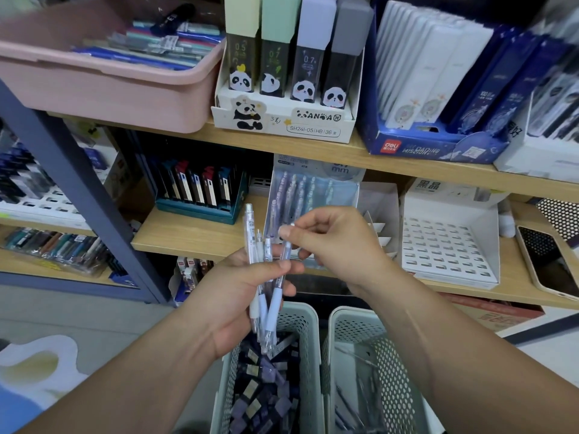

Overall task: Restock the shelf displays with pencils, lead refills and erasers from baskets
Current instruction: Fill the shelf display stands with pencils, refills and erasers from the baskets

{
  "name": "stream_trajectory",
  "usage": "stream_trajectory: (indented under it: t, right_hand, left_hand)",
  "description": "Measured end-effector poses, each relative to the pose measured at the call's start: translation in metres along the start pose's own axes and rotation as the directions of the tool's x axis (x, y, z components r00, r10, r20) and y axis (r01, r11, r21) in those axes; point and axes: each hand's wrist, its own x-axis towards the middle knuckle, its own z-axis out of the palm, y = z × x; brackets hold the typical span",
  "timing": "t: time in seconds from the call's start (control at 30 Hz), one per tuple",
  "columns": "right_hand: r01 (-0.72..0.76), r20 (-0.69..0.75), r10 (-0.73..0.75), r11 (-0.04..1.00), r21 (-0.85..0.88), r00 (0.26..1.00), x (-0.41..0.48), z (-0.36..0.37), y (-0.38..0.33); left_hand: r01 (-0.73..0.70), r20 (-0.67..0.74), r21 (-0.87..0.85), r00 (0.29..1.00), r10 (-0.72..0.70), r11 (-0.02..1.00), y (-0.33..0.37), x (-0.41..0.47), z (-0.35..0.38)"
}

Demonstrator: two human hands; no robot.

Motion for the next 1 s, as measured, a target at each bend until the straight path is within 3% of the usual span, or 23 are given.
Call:
stream_trajectory:
  t: [0.3,0.43,0.53,0.6,0.73,1.0]
  right_hand:
    - [-0.131,-0.054,0.152,0.950,0.284,0.987,0.003,0.000,0.002]
    - [-0.015,-0.230,0.096,0.944,0.330,0.968,0.008,-0.009,-0.001]
    - [0.203,-0.396,-0.138,0.971,0.129,0.908,0.015,-0.019,0.003]
    - [0.284,-0.432,-0.266,0.959,-0.025,0.862,0.018,-0.021,0.006]
    - [0.340,-0.341,-0.401,0.913,-0.226,0.850,0.018,-0.015,0.013]
    - [0.410,-0.206,-0.553,0.776,-0.480,0.807,0.021,-0.001,0.029]
  left_hand:
    - [-0.014,-0.013,0.008,1.000,0.015,1.000,0.003,0.004,0.001]
    - [0.036,-0.050,-0.030,0.998,-0.037,0.999,0.001,0.007,-0.003]
    - [0.069,-0.130,-0.039,0.989,-0.074,0.997,-0.002,0.012,-0.011]
    - [0.072,-0.172,-0.050,0.982,-0.080,0.996,-0.004,0.015,-0.016]
    - [0.058,-0.206,-0.067,0.976,-0.071,0.996,-0.004,0.015,-0.018]
    - [0.014,-0.081,-0.092,0.997,-0.022,0.996,0.002,0.006,-0.010]
